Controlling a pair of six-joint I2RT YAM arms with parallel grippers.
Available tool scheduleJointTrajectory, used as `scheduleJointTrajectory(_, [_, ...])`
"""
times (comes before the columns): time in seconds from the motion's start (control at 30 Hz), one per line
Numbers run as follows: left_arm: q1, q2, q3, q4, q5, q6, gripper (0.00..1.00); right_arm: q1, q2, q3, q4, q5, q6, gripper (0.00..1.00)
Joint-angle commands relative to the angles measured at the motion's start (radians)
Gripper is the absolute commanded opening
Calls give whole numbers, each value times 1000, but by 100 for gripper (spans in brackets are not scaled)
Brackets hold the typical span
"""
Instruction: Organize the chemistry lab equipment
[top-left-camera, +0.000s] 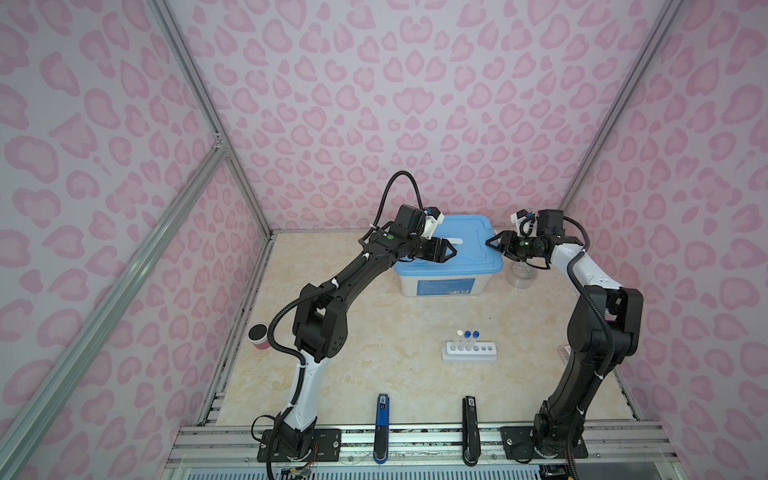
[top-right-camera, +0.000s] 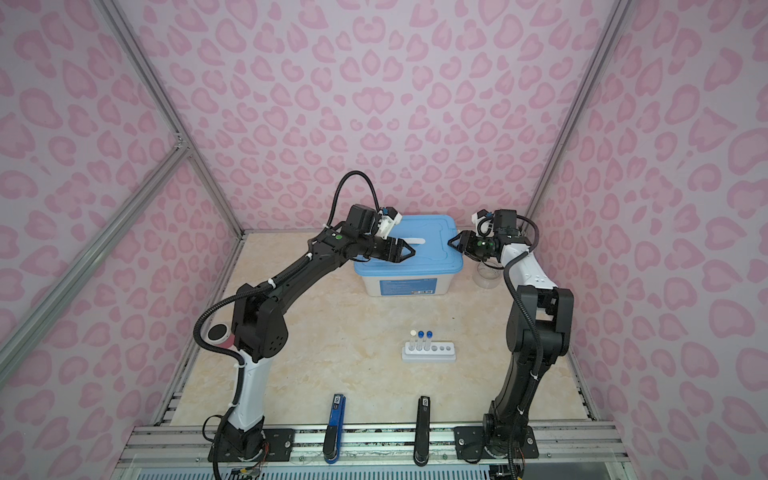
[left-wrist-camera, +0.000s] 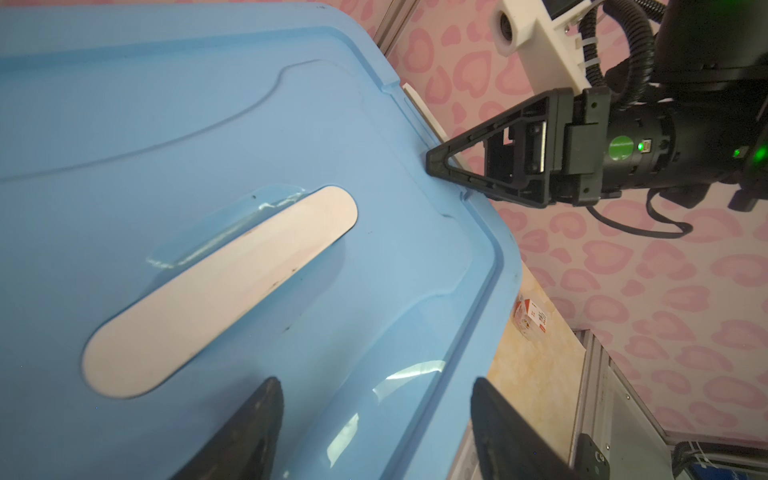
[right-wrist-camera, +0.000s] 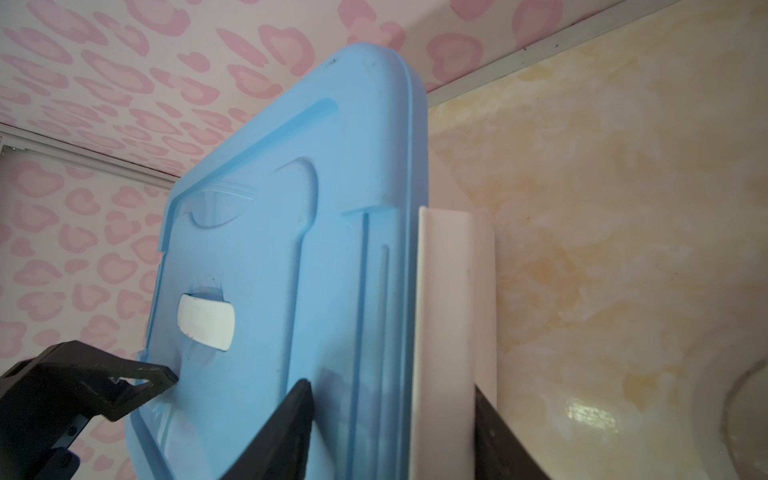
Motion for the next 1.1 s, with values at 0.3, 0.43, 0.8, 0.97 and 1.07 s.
scheduleJointTrajectory(0.3, [1, 5, -18, 5, 11, 2, 74, 17, 6, 31, -78, 62, -53, 52])
scheduleJointTrajectory(0.43, [1, 4, -22, 5, 11, 0, 74, 23, 10, 44, -96, 76, -59, 52])
scheduleJointTrajectory(0.8, [1, 2, -25, 6, 17, 2, 74, 38, 13, 75, -143, 118, -92, 51])
scheduleJointTrajectory(0.97, [1, 1, -27, 7, 17, 2, 74, 47, 16, 93, -168, 144, -104, 50])
scheduleJointTrajectory(1.07, [1, 2, -28, 7, 18, 4, 74, 53, 18, 104, -179, 153, -108, 50])
